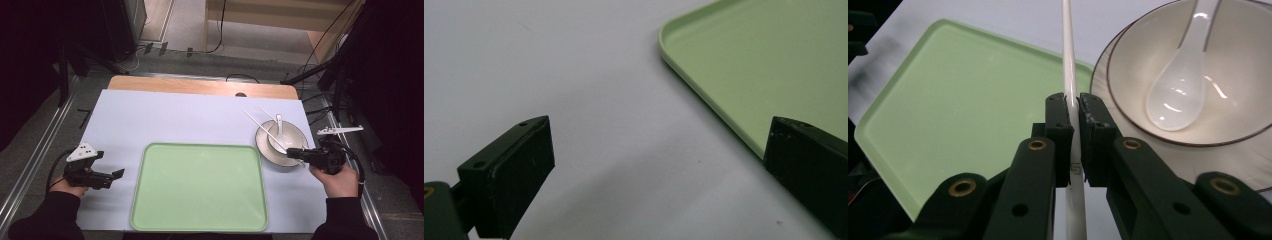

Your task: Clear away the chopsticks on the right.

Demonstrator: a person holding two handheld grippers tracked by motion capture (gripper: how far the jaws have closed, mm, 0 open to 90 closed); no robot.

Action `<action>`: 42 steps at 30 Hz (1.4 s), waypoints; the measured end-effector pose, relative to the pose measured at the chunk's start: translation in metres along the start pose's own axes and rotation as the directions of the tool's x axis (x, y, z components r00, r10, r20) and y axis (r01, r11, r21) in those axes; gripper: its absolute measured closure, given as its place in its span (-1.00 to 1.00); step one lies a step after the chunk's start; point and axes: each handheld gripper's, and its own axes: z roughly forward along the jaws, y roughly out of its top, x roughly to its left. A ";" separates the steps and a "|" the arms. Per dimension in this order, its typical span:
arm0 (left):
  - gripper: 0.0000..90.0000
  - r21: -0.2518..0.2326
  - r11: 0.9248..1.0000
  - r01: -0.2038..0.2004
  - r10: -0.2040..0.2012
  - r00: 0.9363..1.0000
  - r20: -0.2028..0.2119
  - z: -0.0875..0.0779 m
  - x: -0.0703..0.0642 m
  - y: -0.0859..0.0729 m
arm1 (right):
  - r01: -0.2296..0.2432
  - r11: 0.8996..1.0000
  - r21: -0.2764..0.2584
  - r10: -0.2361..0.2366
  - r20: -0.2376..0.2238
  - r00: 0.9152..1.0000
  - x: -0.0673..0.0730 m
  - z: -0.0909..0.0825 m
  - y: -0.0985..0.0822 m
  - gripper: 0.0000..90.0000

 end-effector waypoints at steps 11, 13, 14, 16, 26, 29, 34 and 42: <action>-1.00 -0.006 1.000 -0.001 0.001 1.000 0.004 0.000 0.000 0.000 | 0.039 0.999 0.021 -0.038 -0.043 0.998 0.022 0.017 -0.011 0.89; -1.00 -0.006 1.000 0.000 0.000 1.000 0.004 0.000 0.000 0.000 | 0.043 0.999 0.027 -0.041 -0.045 0.998 0.023 0.020 -0.012 0.89; -1.00 -0.006 1.000 -0.001 0.002 1.000 0.005 0.000 0.000 0.000 | 0.051 0.998 0.034 -0.049 -0.059 0.997 0.027 0.026 -0.016 0.89; -1.00 -0.006 1.000 -0.001 0.001 1.000 0.005 0.000 0.000 0.000 | 0.071 0.997 0.043 -0.068 -0.072 0.995 0.031 0.033 -0.018 0.89; -1.00 -0.011 1.000 -0.001 0.001 1.000 0.005 -0.001 0.001 0.000 | 0.115 0.991 0.072 -0.108 -0.100 0.989 0.042 0.058 -0.028 0.89; -1.00 -0.011 1.000 -0.004 0.004 1.000 0.008 -0.001 0.001 0.001 | 0.130 0.988 0.088 -0.121 -0.105 0.987 0.045 0.064 -0.030 0.89; -1.00 -0.011 1.000 -0.004 0.004 1.000 0.009 0.000 0.000 0.001 | 0.180 0.979 0.096 -0.168 -0.121 0.978 0.048 0.075 -0.033 0.88; -1.00 -0.012 1.000 -0.008 0.008 1.000 0.014 0.002 0.000 0.002 | 0.204 0.966 0.161 -0.185 -0.123 0.975 0.049 0.094 -0.037 0.88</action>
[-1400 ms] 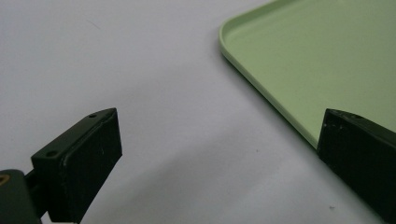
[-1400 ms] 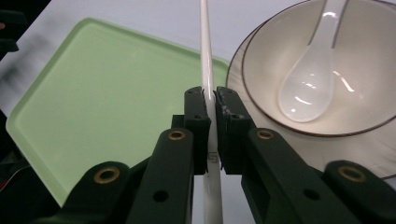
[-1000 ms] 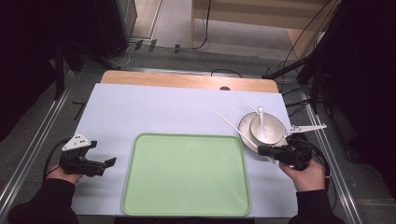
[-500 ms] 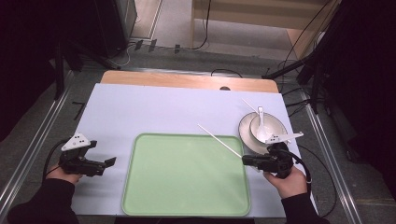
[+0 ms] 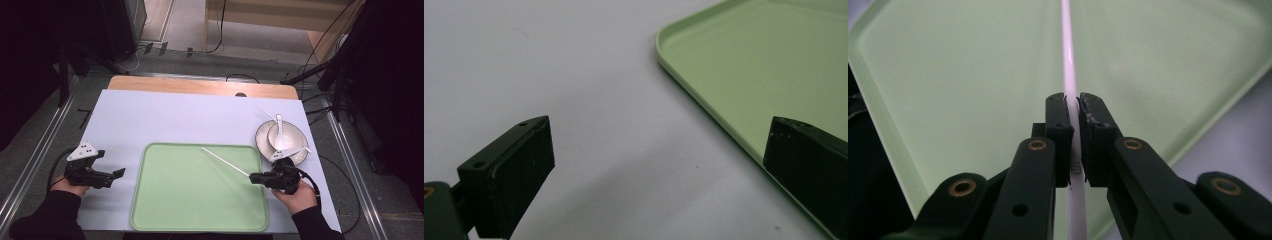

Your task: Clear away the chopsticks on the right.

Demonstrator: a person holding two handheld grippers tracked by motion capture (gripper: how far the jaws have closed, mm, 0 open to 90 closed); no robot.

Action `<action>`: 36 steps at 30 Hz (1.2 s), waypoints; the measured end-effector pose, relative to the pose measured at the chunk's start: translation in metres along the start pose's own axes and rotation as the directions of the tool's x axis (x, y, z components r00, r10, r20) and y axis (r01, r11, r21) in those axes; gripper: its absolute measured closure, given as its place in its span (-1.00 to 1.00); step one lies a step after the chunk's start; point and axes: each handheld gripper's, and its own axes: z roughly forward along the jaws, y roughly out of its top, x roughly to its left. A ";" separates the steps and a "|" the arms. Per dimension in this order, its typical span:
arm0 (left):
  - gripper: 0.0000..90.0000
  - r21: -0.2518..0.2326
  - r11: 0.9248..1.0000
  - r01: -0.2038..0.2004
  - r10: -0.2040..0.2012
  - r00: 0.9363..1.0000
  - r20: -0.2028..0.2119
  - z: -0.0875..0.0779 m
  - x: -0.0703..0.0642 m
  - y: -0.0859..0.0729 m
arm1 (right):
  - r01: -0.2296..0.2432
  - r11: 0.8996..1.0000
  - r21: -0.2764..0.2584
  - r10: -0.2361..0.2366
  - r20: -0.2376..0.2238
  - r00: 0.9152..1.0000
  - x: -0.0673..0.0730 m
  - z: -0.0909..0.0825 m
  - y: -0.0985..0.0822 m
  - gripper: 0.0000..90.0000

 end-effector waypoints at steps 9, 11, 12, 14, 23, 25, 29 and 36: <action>-1.00 0.002 1.000 0.000 0.000 1.000 -0.001 0.000 0.000 0.000 | 0.008 0.999 0.039 -0.008 -0.009 1.000 -0.005 0.014 -0.002 0.88; -1.00 0.003 1.000 0.000 0.000 1.000 -0.002 0.000 0.000 0.000 | 0.018 0.999 0.048 -0.017 -0.008 1.000 -0.006 0.019 -0.003 0.87; -1.00 0.004 1.000 -0.001 0.001 1.000 0.000 0.000 0.000 0.000 | 0.030 0.998 0.048 -0.030 -0.002 1.000 -0.006 0.020 -0.003 0.86; -1.00 0.005 1.000 -0.002 0.002 1.000 0.000 0.000 0.000 0.000 | 0.047 0.998 0.050 -0.046 -0.005 0.999 -0.007 0.023 -0.004 0.86; -1.00 0.005 1.000 -0.001 0.001 1.000 -0.005 0.000 -0.001 0.000 | 0.048 0.996 0.071 -0.048 -0.010 0.999 -0.010 0.034 -0.003 0.85; -1.00 0.007 1.000 -0.004 0.004 1.000 -0.003 0.000 -0.001 0.000 | 0.045 0.996 0.075 -0.045 -0.009 0.999 -0.009 0.034 -0.003 0.85; -1.00 0.007 1.000 -0.002 0.002 1.000 -0.005 0.000 -0.001 0.000 | 0.064 0.996 0.070 -0.063 -0.004 0.998 -0.008 0.034 -0.003 0.82; -1.00 0.011 1.000 -0.003 0.003 1.000 -0.006 0.000 -0.001 0.000 | 0.087 0.994 0.066 -0.087 -0.001 0.996 -0.007 0.034 -0.002 0.63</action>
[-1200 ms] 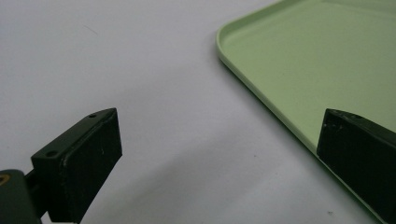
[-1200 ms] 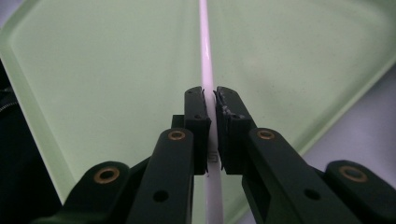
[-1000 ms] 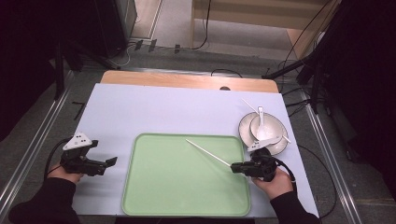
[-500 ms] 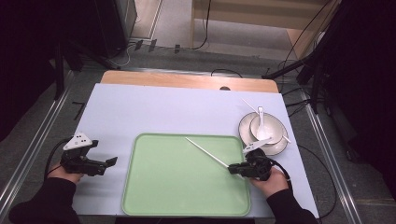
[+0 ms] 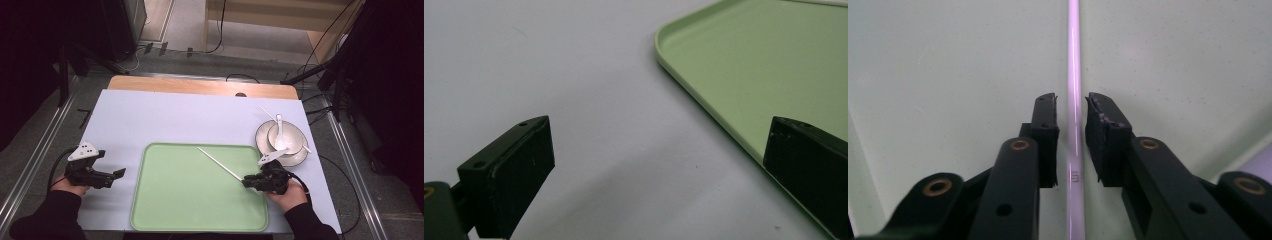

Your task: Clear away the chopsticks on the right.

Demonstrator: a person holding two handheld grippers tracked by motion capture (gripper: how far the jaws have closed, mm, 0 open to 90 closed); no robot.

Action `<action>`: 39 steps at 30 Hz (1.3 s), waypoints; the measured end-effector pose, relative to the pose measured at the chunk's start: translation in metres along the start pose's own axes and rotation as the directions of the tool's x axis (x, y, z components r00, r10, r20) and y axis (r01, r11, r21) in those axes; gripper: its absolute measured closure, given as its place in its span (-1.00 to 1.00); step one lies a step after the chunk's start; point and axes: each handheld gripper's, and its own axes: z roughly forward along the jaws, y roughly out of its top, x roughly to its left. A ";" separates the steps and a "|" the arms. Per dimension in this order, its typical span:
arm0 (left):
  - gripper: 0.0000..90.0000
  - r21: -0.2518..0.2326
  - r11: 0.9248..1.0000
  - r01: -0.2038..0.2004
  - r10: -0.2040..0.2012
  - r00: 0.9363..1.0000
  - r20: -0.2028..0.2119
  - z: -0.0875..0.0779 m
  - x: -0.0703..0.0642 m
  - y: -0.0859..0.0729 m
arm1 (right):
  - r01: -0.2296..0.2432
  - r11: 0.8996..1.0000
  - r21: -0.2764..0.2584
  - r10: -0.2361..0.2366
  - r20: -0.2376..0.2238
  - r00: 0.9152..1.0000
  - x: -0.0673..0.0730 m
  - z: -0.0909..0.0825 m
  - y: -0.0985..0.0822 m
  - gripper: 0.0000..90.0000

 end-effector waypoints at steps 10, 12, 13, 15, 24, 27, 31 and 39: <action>-1.00 0.001 1.000 -0.001 0.001 1.000 0.000 0.000 0.000 0.000 | 0.000 0.994 -0.107 -0.002 -0.020 1.000 0.003 -0.018 0.008 0.06; -1.00 0.001 1.000 -0.002 0.002 1.000 0.000 0.000 0.000 0.000 | 0.000 0.993 -0.116 -0.003 -0.024 1.000 0.003 -0.019 0.008 -0.02; -1.00 0.000 1.000 -0.001 0.001 1.000 0.000 0.000 0.000 0.000 | -0.003 0.992 -0.123 -0.001 -0.033 0.999 0.002 -0.020 0.008 -0.06; -1.00 -0.005 1.000 0.001 -0.001 1.000 0.004 0.000 0.001 0.000 | -0.001 0.990 -0.142 -0.003 -0.023 1.000 0.002 -0.024 0.011 -0.23; -1.00 -0.004 1.000 0.003 -0.003 1.000 0.002 0.000 0.001 -0.001 | -0.002 0.985 -0.170 -0.001 -0.019 1.000 0.000 -0.037 0.024 -0.38; -1.00 -0.004 1.000 0.003 -0.003 1.000 0.002 0.000 0.001 0.000 | 0.014 0.983 -0.186 -0.018 -0.020 1.000 0.001 -0.042 0.034 -0.42; -1.00 -0.009 1.000 0.003 -0.003 1.000 0.004 0.000 0.001 0.000 | 0.026 0.982 -0.186 -0.026 0.000 1.000 -0.003 -0.045 0.043 -0.42; -1.00 -0.008 1.000 0.003 -0.003 1.000 0.004 0.000 0.002 -0.001 | 0.005 0.980 -0.197 -0.002 0.011 1.000 -0.014 -0.050 0.050 -0.42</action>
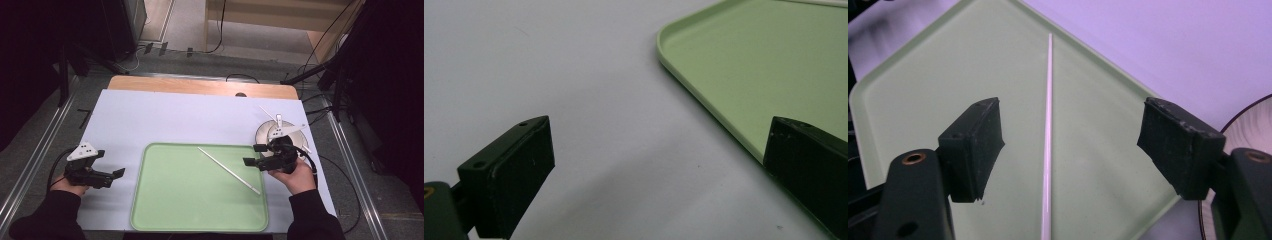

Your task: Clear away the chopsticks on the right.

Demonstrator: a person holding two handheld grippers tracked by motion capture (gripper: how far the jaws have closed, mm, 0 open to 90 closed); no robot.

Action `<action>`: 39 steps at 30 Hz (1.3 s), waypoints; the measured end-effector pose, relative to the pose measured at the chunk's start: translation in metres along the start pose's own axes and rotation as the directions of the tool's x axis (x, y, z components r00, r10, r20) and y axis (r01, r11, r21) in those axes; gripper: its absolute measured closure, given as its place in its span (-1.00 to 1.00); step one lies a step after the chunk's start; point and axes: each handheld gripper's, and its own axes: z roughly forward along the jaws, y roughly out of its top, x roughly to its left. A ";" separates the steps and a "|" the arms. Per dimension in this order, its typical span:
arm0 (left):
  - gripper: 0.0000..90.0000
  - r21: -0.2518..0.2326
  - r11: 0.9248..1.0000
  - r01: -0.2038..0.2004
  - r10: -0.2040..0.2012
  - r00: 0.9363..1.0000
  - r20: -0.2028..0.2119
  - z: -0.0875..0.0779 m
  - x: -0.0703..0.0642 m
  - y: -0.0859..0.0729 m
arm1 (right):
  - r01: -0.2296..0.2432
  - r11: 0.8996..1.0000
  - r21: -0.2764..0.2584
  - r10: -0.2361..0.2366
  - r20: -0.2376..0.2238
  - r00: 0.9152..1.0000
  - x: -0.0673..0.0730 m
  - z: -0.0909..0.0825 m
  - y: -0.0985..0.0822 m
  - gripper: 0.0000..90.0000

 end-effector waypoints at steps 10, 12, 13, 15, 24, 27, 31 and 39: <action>-1.00 -0.001 1.000 0.000 0.000 1.000 0.001 0.000 0.000 0.000 | -0.014 1.000 -0.007 0.014 0.019 1.000 -0.012 -0.008 0.010 -0.44; -1.00 -0.004 1.000 0.007 -0.007 1.000 -0.003 -0.001 0.001 0.000 | -0.018 1.000 -0.009 0.018 0.027 0.999 -0.015 -0.010 0.012 -0.45; -1.00 -0.005 1.000 0.005 -0.005 1.000 -0.005 -0.001 0.001 -0.001 | -0.018 1.000 -0.014 0.018 0.033 0.999 -0.016 -0.012 0.013 -0.45; -1.00 -0.004 1.000 0.008 -0.008 1.000 -0.002 -0.001 0.002 -0.001 | -0.029 0.999 -0.019 0.029 0.037 0.999 -0.019 -0.015 0.014 -0.46; -1.00 -0.003 1.000 0.004 -0.004 1.000 -0.006 -0.003 0.001 -0.002 | -0.041 0.998 -0.048 0.044 0.058 0.997 -0.030 -0.034 0.008 -0.47; -1.00 -0.003 1.000 0.004 -0.004 1.000 -0.007 -0.004 0.001 -0.002 | -0.048 0.998 -0.042 0.051 0.074 0.996 -0.035 -0.038 0.004 -0.47; -1.00 -0.001 1.000 0.004 -0.004 1.000 -0.007 -0.003 0.001 -0.002 | -0.069 0.996 -0.052 0.073 0.091 0.993 -0.041 -0.045 0.000 -0.47; -1.00 0.001 1.000 0.001 -0.001 1.000 -0.006 -0.003 0.001 -0.002 | -0.091 0.993 -0.076 0.100 0.123 0.987 -0.048 -0.061 -0.006 -0.47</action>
